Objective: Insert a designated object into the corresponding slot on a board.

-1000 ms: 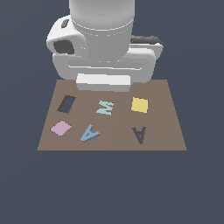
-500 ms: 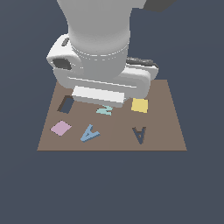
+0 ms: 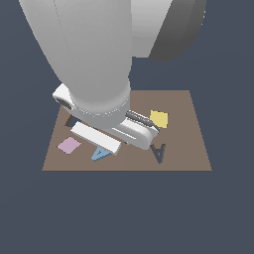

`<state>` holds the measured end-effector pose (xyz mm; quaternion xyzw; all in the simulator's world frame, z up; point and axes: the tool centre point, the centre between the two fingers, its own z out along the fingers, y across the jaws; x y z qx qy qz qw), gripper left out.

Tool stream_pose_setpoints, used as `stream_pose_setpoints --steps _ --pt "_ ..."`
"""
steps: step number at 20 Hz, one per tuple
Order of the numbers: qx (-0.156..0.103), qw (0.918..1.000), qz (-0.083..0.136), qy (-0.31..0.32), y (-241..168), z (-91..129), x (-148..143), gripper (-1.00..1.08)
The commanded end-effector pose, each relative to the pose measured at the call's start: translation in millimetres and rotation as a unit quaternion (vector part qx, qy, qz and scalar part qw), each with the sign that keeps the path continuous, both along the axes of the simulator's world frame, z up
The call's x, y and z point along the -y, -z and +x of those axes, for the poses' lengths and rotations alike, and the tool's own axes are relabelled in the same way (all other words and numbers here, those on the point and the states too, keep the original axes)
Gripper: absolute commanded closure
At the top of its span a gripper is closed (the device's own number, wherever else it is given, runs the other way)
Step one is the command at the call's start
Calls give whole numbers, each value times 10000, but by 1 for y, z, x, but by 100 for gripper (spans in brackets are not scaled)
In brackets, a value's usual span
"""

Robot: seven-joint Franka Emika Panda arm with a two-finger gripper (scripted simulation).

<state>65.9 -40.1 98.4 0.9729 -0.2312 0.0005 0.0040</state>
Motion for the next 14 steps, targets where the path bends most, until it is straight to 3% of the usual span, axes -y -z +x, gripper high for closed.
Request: stream_pose_setpoints --steps 1,14 --pt "4 9992 6 409 12 10 8 -92" --pt "11 9873 37 1589 47 34 35 -92"
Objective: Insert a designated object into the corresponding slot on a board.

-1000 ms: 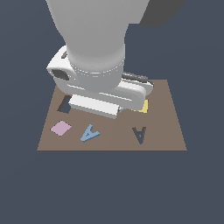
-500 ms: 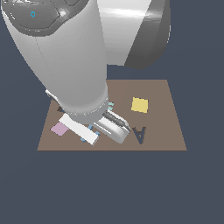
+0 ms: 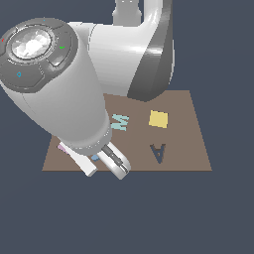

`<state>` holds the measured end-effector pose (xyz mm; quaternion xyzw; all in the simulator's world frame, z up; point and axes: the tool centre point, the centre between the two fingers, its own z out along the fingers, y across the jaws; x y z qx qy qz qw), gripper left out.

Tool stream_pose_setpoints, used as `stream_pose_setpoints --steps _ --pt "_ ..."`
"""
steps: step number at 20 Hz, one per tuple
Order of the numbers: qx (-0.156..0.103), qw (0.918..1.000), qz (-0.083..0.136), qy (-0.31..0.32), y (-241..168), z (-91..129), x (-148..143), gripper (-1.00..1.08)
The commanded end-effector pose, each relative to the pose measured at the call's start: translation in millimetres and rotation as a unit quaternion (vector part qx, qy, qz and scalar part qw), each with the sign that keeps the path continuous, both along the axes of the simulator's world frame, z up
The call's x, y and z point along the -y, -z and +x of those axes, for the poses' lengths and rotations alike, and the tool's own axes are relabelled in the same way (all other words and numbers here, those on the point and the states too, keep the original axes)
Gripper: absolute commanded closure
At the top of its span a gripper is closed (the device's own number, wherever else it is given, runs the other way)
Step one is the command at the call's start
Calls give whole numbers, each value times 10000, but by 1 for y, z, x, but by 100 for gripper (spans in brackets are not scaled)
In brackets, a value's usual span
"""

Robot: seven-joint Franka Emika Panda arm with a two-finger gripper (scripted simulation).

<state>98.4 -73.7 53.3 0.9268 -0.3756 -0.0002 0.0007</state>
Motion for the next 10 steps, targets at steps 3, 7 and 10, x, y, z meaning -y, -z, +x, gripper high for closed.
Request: stream_pose_setpoints --steps 3,7,10 --pt "5 9999 5 136 3 3 3 -92" --pt "1 9999 4 117 5 2 3 -92" --pt "3 9999 5 129 13 2 4 -92"
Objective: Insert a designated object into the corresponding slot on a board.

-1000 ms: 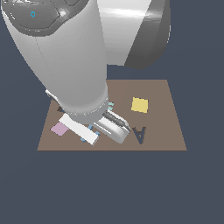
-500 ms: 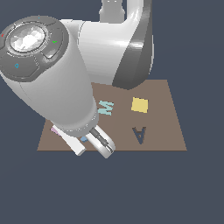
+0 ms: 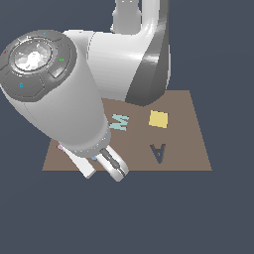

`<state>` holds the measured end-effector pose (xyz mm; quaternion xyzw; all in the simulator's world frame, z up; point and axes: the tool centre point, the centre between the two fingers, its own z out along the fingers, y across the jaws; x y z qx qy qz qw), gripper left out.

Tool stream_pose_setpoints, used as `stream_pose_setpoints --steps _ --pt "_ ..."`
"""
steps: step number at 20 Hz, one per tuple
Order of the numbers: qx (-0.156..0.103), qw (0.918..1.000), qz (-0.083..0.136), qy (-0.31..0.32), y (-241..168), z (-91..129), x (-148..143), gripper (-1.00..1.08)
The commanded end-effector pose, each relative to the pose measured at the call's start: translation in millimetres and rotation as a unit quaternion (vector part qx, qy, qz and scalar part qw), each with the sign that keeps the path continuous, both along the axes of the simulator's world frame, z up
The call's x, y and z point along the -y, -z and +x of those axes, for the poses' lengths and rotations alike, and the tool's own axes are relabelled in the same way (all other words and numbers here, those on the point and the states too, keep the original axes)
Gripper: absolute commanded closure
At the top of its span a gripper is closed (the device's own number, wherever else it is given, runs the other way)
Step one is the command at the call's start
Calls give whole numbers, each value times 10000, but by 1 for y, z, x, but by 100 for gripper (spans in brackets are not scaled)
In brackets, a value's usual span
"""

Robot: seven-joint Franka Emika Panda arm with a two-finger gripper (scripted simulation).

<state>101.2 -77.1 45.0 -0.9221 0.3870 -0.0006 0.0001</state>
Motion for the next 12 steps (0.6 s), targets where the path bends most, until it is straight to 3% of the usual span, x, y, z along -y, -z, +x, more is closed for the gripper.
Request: stream_pose_setpoints --steps 1,5,6,12 --pt "-7 10000 1 9 9 0 0 -92" --pt "-6 10000 2 16 15 0 0 -92" --pt "-6 10000 2 16 15 0 0 108" --pt "-6 10000 2 16 15 0 0 108"
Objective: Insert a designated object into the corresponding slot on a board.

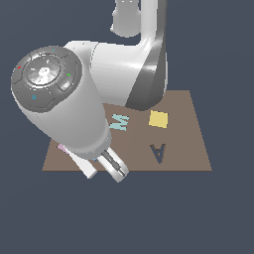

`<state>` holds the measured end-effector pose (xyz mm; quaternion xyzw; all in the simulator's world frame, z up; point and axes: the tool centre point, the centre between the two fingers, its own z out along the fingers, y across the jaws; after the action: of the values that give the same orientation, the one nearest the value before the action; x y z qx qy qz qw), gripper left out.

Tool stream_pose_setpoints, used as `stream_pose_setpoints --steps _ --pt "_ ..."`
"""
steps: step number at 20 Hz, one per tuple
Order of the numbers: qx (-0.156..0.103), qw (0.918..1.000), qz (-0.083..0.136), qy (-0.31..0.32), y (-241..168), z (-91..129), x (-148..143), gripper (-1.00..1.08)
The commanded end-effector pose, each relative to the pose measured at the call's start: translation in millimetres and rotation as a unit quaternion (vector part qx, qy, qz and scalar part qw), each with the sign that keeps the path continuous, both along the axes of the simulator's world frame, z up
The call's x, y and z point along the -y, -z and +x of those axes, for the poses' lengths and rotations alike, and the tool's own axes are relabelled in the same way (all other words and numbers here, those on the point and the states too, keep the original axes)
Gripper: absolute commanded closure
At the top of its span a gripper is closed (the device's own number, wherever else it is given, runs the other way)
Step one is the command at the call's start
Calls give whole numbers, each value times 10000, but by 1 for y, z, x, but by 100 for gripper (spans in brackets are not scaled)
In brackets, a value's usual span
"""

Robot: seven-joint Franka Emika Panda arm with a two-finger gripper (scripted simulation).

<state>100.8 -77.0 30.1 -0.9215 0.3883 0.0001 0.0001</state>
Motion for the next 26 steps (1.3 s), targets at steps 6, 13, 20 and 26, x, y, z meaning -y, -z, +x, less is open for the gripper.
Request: stream_pose_setpoints --steps 6,13,20,26 --pt "0 10000 -1 1 -2 0 0 108" --pt "-3 10000 -1 -93 -3 2 -3 108" --pt "-3 9975 -1 -707 -4 11 -28 108" --pt "-2 9862 -2 -1657 -6 19 -69 108"
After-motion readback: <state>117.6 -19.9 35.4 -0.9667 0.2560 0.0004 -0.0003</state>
